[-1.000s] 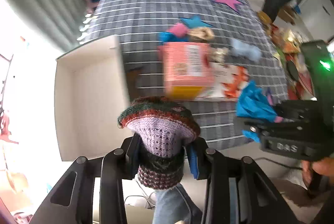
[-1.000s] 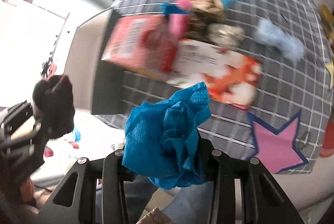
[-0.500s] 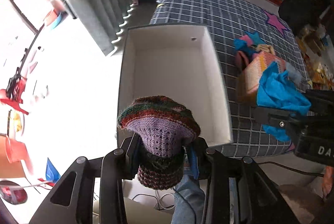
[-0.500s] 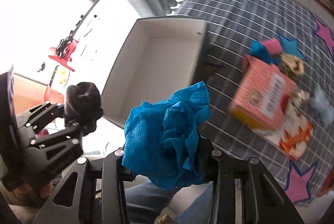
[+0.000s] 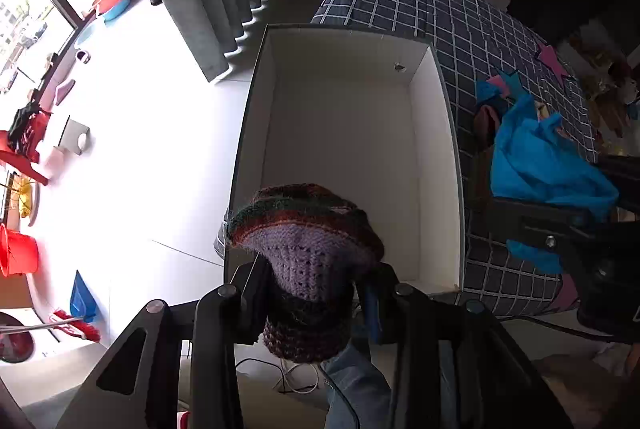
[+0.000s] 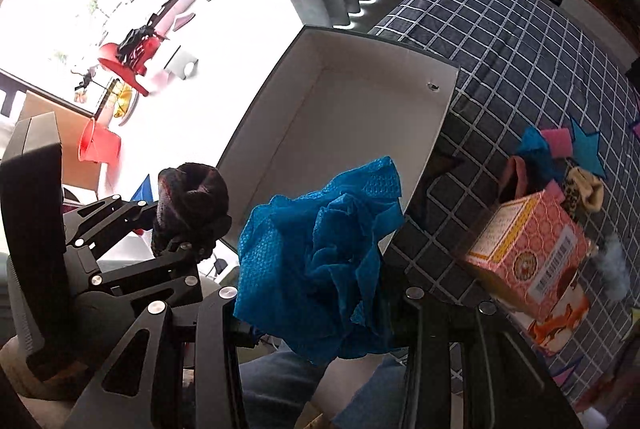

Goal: Organize soft objects
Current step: 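Carry the beanie and blue mesh cloth with both tools over the white box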

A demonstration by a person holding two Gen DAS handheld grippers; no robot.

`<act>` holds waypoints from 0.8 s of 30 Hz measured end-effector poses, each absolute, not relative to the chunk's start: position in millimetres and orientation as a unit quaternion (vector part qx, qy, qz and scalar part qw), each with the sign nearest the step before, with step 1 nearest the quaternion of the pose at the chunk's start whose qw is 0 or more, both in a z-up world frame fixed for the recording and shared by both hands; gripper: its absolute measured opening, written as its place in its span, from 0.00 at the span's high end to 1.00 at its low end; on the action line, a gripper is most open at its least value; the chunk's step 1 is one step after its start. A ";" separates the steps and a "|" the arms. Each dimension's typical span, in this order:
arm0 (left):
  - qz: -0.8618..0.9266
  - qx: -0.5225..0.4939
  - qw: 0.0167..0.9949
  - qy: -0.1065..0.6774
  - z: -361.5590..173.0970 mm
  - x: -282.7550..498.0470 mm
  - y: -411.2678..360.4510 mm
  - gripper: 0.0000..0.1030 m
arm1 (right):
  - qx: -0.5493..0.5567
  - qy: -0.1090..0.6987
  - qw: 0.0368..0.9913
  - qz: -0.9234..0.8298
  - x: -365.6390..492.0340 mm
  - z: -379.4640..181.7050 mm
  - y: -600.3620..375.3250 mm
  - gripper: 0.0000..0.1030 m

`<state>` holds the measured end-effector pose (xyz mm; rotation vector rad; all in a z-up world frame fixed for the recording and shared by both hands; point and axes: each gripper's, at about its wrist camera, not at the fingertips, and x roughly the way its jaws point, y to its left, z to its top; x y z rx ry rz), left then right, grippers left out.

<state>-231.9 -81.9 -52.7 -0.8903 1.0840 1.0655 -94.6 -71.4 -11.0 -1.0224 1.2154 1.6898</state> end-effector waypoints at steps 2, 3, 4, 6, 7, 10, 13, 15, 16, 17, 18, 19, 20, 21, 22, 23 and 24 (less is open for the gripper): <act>0.466 -0.394 0.633 0.476 -53.7 -231.4 -79.4 0.61 | -0.408 0.480 0.397 0.668 -95.4 -9.9 -69.7 0.59; 0.466 -0.397 0.632 0.476 -54.5 -231.9 -78.8 0.61 | -0.411 0.480 0.396 0.666 -96.1 -8.9 -68.8 0.59; 0.467 -0.399 0.630 0.475 -55.3 -232.9 -78.2 0.61 | -0.414 0.479 0.395 0.666 -97.2 -9.1 -67.3 0.59; 0.468 -0.402 0.628 0.474 -56.9 -233.1 -76.1 0.61 | -0.418 0.477 0.392 0.667 -99.6 -8.2 -65.7 0.59; 0.469 -0.404 0.627 0.474 -57.8 -232.6 -74.4 0.61 | -0.420 0.476 0.391 0.667 -100.3 -8.3 -63.8 0.59; 0.471 -0.411 0.621 0.473 -62.6 -234.6 -70.9 0.61 | -0.424 0.472 0.388 0.668 -102.7 -8.1 -57.4 0.59; 0.472 -0.416 0.616 0.475 -67.4 -238.1 -70.1 0.61 | -0.429 0.472 0.386 0.666 -105.4 -11.1 -48.9 0.59; 0.473 -0.417 0.612 0.478 -71.4 -238.5 -68.5 0.61 | -0.433 0.473 0.385 0.664 -107.2 -14.4 -43.4 0.59; 0.473 -0.417 0.610 0.480 -73.6 -238.1 -67.5 0.61 | -0.434 0.474 0.385 0.662 -107.9 -16.6 -40.2 0.59; 0.473 -0.417 0.609 0.481 -75.6 -237.9 -66.5 0.61 | -0.436 0.475 0.385 0.661 -108.9 -18.9 -37.6 0.59; 0.473 -0.417 0.608 0.482 -77.7 -237.5 -65.7 0.61 | -0.437 0.476 0.385 0.659 -109.8 -21.6 -34.7 0.59; 0.474 -0.419 0.605 0.484 -81.6 -237.0 -64.1 0.61 | -0.438 0.479 0.383 0.658 -110.3 -24.4 -32.1 0.59; 0.473 -0.422 0.601 0.486 -84.9 -236.9 -62.6 0.61 | -0.440 0.482 0.381 0.656 -111.6 -28.8 -28.7 0.59; 0.472 -0.429 0.597 0.487 -89.5 -237.5 -60.8 0.61 | -0.442 0.483 0.379 0.655 -113.5 -32.5 -25.9 0.59; 0.471 -0.433 0.594 0.487 -92.8 -238.0 -58.8 0.61 | -0.454 0.481 0.370 0.652 -114.7 -35.4 -24.2 0.59; 0.469 -0.438 0.590 0.489 -96.9 -238.3 -57.0 0.61 | -0.460 0.480 0.368 0.650 -117.7 -40.5 -21.2 0.59; 0.468 -0.442 0.587 0.491 -100.3 -238.4 -55.6 0.61 | -0.465 0.479 0.366 0.648 -120.3 -44.9 -18.8 0.59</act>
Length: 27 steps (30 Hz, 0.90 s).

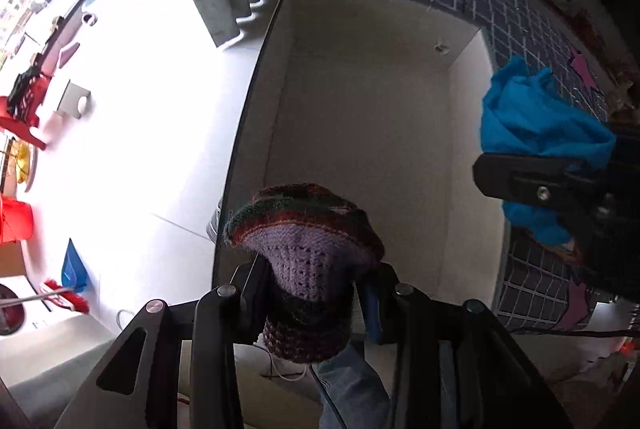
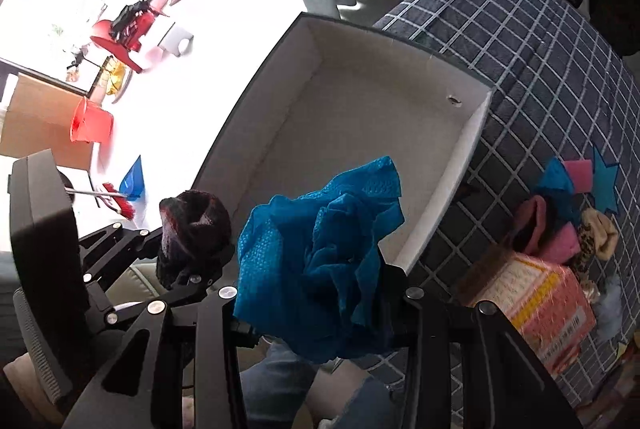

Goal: Organize soft objects
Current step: 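Carry the beanie and blue mesh cloth with both tools over the white box, then open both tools to drop the beanie and mesh cloth into the box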

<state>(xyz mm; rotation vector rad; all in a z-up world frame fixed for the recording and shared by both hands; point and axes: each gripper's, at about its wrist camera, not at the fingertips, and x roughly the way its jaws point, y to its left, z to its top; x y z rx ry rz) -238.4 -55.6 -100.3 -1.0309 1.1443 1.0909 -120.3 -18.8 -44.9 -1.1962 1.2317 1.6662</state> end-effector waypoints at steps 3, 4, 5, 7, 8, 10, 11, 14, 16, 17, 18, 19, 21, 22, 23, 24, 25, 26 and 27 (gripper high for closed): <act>0.465 -0.451 0.580 0.494 -109.7 -238.5 -52.1 0.60 | -0.478 0.478 0.357 0.645 -128.1 -60.8 -11.2 0.59; 0.464 -0.452 0.578 0.497 -112.4 -238.0 -50.5 0.60 | -0.483 0.481 0.356 0.639 -130.0 -68.0 -8.2 0.59; 0.463 -0.452 0.576 0.499 -114.8 -237.5 -49.7 0.60 | -0.488 0.488 0.353 0.632 -131.8 -77.0 -4.4 0.59; 0.462 -0.453 0.574 0.502 -119.1 -234.0 -46.1 0.60 | -0.498 0.494 0.348 0.622 -135.1 -90.6 -1.3 0.59; 0.462 -0.453 0.572 0.504 -121.2 -233.4 -45.4 0.60 | -0.507 0.492 0.347 0.617 -137.1 -97.4 0.1 0.59; 0.461 -0.452 0.570 0.509 -125.0 -232.2 -44.7 0.60 | -0.520 0.490 0.346 0.608 -139.0 -106.2 -0.4 0.59; 0.460 -0.453 0.568 0.510 -126.3 -231.6 -44.3 0.60 | -0.527 0.493 0.347 0.600 -137.8 -111.3 -2.2 0.59; 0.458 -0.456 0.568 0.509 -128.6 -228.2 -44.1 0.60 | -0.533 0.505 0.352 0.580 -129.1 -117.7 -11.3 0.59; 0.457 -0.452 0.570 0.512 -129.0 -226.6 -44.8 0.60 | -0.531 0.516 0.351 0.573 -122.3 -120.4 -19.1 0.59; 0.456 -0.451 0.570 0.513 -129.5 -225.2 -45.5 0.60 | -0.529 0.520 0.350 0.572 -118.6 -121.0 -23.4 0.59; 0.455 -0.451 0.571 0.513 -129.9 -223.8 -46.4 0.60 | -0.525 0.526 0.348 0.572 -114.8 -121.4 -27.4 0.59; 0.452 -0.452 0.572 0.514 -130.7 -222.2 -48.0 0.60 | -0.523 0.530 0.350 0.569 -111.4 -121.2 -31.0 0.59; 0.449 -0.449 0.573 0.518 -131.8 -219.9 -50.4 0.60 | -0.518 0.533 0.353 0.568 -106.3 -120.0 -35.7 0.59; 0.448 -0.447 0.574 0.520 -132.6 -217.9 -52.1 0.60 | -0.514 0.535 0.354 0.569 -103.9 -118.6 -36.5 0.59; 0.447 -0.448 0.573 0.520 -133.9 -219.2 -51.4 0.60 | -0.507 0.537 0.357 0.572 -101.7 -116.0 -36.5 0.59; 0.446 -0.450 0.573 0.520 -134.0 -220.0 -50.8 0.60 | -0.502 0.538 0.358 0.575 -100.4 -113.0 -35.7 0.59; 0.461 -0.448 0.560 0.522 -133.2 -222.6 -50.1 0.60 | -0.500 0.537 0.359 0.576 -99.3 -110.7 -35.6 0.59; 0.460 -0.447 0.561 0.522 -132.6 -221.8 -50.0 0.60 | -0.494 0.535 0.361 0.582 -99.1 -105.9 -34.6 0.59; 0.461 -0.445 0.562 0.523 -132.4 -219.7 -50.8 0.60 | -0.492 0.534 0.362 0.585 -99.1 -103.9 -34.2 0.59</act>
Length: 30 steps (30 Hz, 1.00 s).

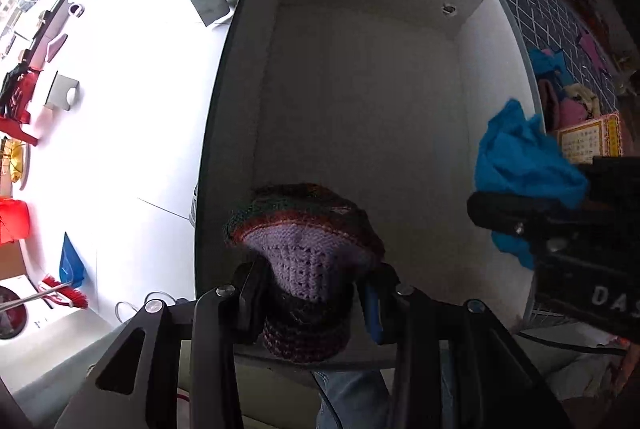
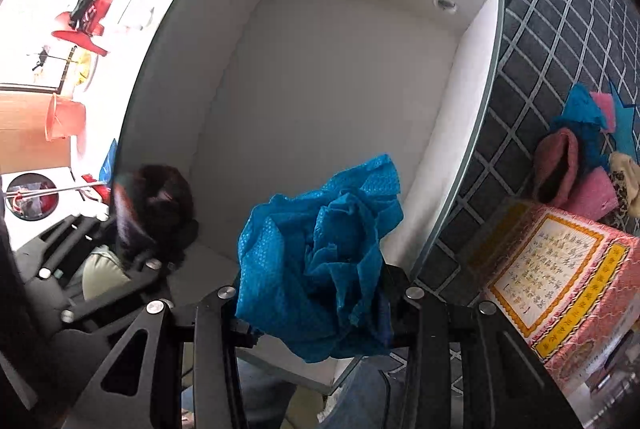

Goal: Organize soft objects
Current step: 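Open both tools to drop the beanie and mesh cloth into the box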

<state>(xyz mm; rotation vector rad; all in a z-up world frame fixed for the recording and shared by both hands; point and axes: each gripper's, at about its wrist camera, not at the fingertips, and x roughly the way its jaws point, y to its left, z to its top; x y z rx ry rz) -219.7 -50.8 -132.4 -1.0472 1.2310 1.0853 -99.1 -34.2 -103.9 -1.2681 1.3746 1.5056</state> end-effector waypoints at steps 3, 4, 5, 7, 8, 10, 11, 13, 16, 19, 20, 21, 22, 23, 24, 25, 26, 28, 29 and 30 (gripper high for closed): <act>0.460 -0.441 0.567 0.523 -126.5 -224.2 -48.1 0.59 | -0.486 0.530 0.361 0.593 -99.9 -94.5 -31.9 0.59; 0.460 -0.440 0.568 0.522 -125.4 -223.9 -48.4 0.58 | -0.484 0.529 0.360 0.597 -100.7 -91.7 -31.6 0.59; 0.461 -0.437 0.571 0.520 -123.3 -223.6 -48.6 0.56 | -0.483 0.529 0.357 0.600 -100.6 -89.8 -31.8 0.58; 0.466 -0.428 0.576 0.518 -120.7 -220.8 -52.3 0.48 | -0.479 0.529 0.353 0.605 -99.8 -87.0 -35.1 0.54; 0.468 -0.423 0.578 0.517 -119.7 -221.1 -53.5 0.38 | -0.477 0.528 0.355 0.606 -99.0 -84.9 -35.8 0.46; 0.475 -0.415 0.585 0.510 -116.5 -223.1 -58.0 0.21 | -0.474 0.522 0.364 0.608 -99.7 -80.2 -37.3 0.20; 0.479 -0.411 0.591 0.503 -112.4 -224.1 -58.8 0.21 | -0.475 0.513 0.373 0.610 -98.2 -76.0 -39.4 0.14; 0.478 -0.407 0.601 0.495 -103.5 -221.4 -60.1 0.20 | -0.471 0.509 0.373 0.616 -95.8 -71.6 -44.2 0.14; 0.476 -0.408 0.602 0.494 -100.2 -222.0 -61.8 0.09 | -0.467 0.508 0.379 0.616 -88.8 -69.7 -47.9 0.13; 0.474 -0.419 0.606 0.482 -97.9 -225.1 -63.2 0.00 | -0.477 0.487 0.396 0.616 -89.2 -66.1 -51.6 0.00; 0.472 -0.420 0.609 0.479 -96.5 -225.2 -63.3 0.00 | -0.479 0.479 0.398 0.618 -88.9 -63.4 -54.5 0.00; 0.471 -0.421 0.610 0.479 -95.8 -225.1 -63.2 0.00 | -0.482 0.474 0.398 0.620 -89.0 -61.0 -55.9 0.00; 0.469 -0.422 0.610 0.479 -94.8 -224.2 -63.3 0.00 | -0.486 0.470 0.400 0.619 -92.6 -59.3 -55.7 0.00; 0.465 -0.425 0.613 0.478 -93.8 -223.3 -62.9 0.00 | -0.492 0.460 0.403 0.619 -94.1 -57.1 -57.8 0.00; 0.462 -0.427 0.615 0.476 -92.9 -224.6 -63.3 0.00 | -0.495 0.454 0.404 0.621 -96.1 -55.2 -59.3 0.00; 0.460 -0.427 0.617 0.475 -92.0 -224.8 -63.6 0.00 | -0.497 0.450 0.405 0.622 -103.1 -53.5 -56.1 0.00; 0.460 -0.426 0.617 0.475 -90.7 -221.5 -64.4 0.00 | -0.496 0.449 0.407 0.622 -103.5 -51.8 -56.9 0.00; 0.457 -0.427 0.619 0.474 -89.4 -222.8 -65.4 0.00 | -0.494 0.450 0.410 0.621 -108.6 -48.7 -54.9 0.00; 0.457 -0.428 0.620 0.474 -88.4 -224.5 -65.2 0.00 | -0.494 0.449 0.411 0.621 -107.9 -48.8 -54.2 0.00; 0.456 -0.428 0.620 0.474 -88.0 -224.8 -64.9 0.00 | -0.494 0.448 0.412 0.621 -107.4 -48.3 -53.9 0.00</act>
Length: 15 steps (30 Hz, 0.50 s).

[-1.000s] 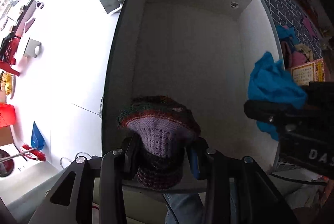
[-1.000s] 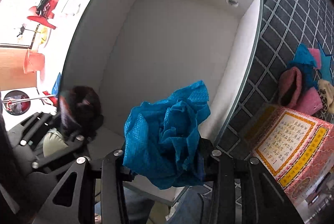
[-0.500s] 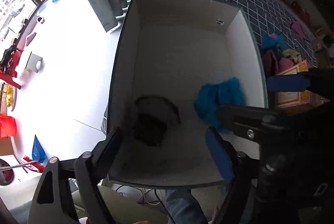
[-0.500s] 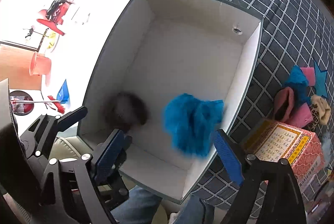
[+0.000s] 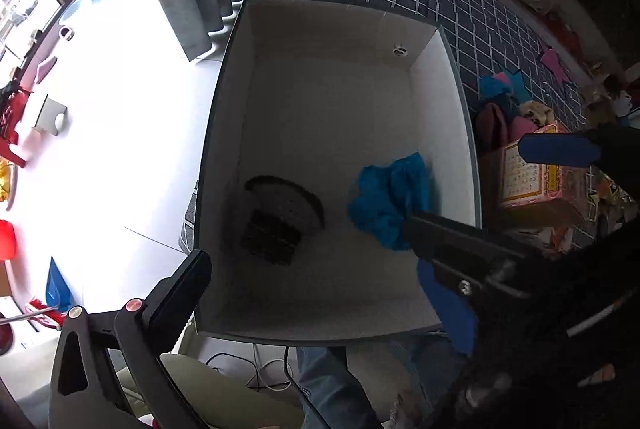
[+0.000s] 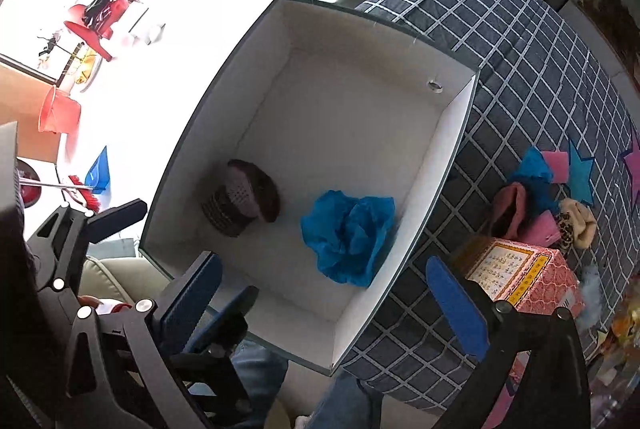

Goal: Organize soft objects
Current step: 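Open both tools to drop the beanie and mesh cloth into the box, then move both tools back toward the remaining items on the bedspread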

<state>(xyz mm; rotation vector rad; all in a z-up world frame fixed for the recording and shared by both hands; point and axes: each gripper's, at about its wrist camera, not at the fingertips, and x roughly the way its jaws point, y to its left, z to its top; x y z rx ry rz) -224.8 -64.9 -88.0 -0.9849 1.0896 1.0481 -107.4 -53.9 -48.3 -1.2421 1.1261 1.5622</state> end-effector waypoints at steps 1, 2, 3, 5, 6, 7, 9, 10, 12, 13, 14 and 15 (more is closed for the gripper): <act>0.456 -0.428 0.620 0.474 -87.3 -225.1 -65.7 0.00 | -0.494 0.447 0.413 0.621 -108.0 -47.6 -53.3 0.00; 0.457 -0.428 0.620 0.474 -88.0 -223.9 -65.5 0.00 | -0.494 0.446 0.415 0.620 -107.4 -46.6 -53.5 0.00; 0.457 -0.427 0.619 0.474 -87.8 -224.2 -65.4 0.00 | -0.493 0.446 0.417 0.620 -106.5 -45.9 -53.3 0.00; 0.457 -0.427 0.619 0.475 -86.5 -224.9 -66.5 0.00 | -0.492 0.445 0.420 0.619 -106.0 -43.7 -53.2 0.00; 0.457 -0.427 0.619 0.475 -86.4 -224.9 -66.9 0.00 | -0.491 0.445 0.422 0.618 -107.1 -42.4 -53.6 0.00; 0.457 -0.425 0.619 0.476 -85.8 -225.0 -67.4 0.00 | -0.491 0.446 0.423 0.618 -107.0 -42.0 -53.7 0.00; 0.455 -0.422 0.622 0.478 -84.7 -225.5 -67.5 0.00 | -0.490 0.446 0.426 0.617 -107.1 -41.2 -54.2 0.00; 0.456 -0.420 0.622 0.478 -84.8 -224.5 -67.3 0.00 | -0.489 0.446 0.427 0.616 -107.2 -40.7 -54.4 0.00; 0.456 -0.414 0.623 0.481 -83.6 -224.8 -67.0 0.00 | -0.486 0.447 0.430 0.616 -107.1 -40.3 -54.6 0.00; 0.456 -0.413 0.624 0.482 -83.1 -225.2 -67.2 0.00 | -0.485 0.447 0.432 0.616 -107.2 -39.9 -55.0 0.00; 0.454 -0.411 0.626 0.482 -82.5 -225.4 -67.1 0.00 | -0.483 0.448 0.433 0.615 -107.7 -39.6 -55.0 0.00; 0.454 -0.408 0.627 0.484 -81.7 -225.8 -66.9 0.00 | -0.483 0.448 0.435 0.615 -108.4 -39.4 -55.3 0.00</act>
